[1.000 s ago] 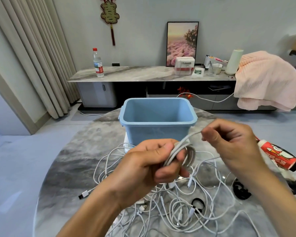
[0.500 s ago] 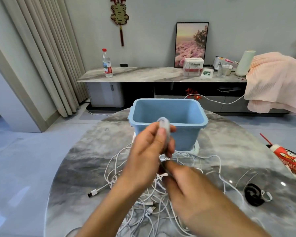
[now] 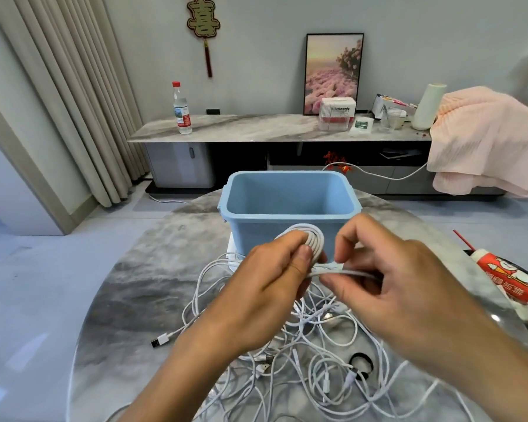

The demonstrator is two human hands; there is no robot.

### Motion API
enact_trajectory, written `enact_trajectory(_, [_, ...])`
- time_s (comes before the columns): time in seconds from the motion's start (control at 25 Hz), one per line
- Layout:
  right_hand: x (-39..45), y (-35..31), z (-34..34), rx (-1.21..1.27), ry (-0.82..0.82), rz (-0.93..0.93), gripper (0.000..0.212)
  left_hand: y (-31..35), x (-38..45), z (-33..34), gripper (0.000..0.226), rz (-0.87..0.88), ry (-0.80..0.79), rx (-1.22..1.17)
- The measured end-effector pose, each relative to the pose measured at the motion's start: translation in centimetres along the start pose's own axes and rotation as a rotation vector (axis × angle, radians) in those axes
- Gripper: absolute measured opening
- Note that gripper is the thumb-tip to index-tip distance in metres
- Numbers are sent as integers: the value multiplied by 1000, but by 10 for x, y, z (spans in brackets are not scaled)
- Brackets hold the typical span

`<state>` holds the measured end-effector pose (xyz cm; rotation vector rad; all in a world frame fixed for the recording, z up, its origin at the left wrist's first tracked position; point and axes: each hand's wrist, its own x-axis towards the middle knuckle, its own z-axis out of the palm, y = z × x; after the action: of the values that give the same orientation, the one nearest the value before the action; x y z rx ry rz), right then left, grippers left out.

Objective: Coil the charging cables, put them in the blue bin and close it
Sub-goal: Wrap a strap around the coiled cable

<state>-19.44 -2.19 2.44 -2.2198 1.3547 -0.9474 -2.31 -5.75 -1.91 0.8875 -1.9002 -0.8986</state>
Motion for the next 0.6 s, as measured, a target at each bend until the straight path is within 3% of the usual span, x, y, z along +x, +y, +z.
enact_trajectory(0.12, [4, 16, -1, -43, 73, -146, 34, 1, 0, -3, 32, -47, -74, -98])
enact_trajectory(0.24, [7, 22, 0, -48, 155, -173, 40, 3, -2, -7, 36, -106, -146, -221])
enact_trajectory(0.36, [13, 32, 0, 231, 178, -82, 47, 4, -2, -7, 39, -133, -201, -358])
enact_trajectory(0.44, [15, 40, 1, 405, 107, -65, 42, 3, -2, -6, 36, -151, -207, -404])
enact_trajectory(0.6, [17, 47, -2, 618, 64, -89, 37, 3, -4, -4, 38, -165, -204, -357])
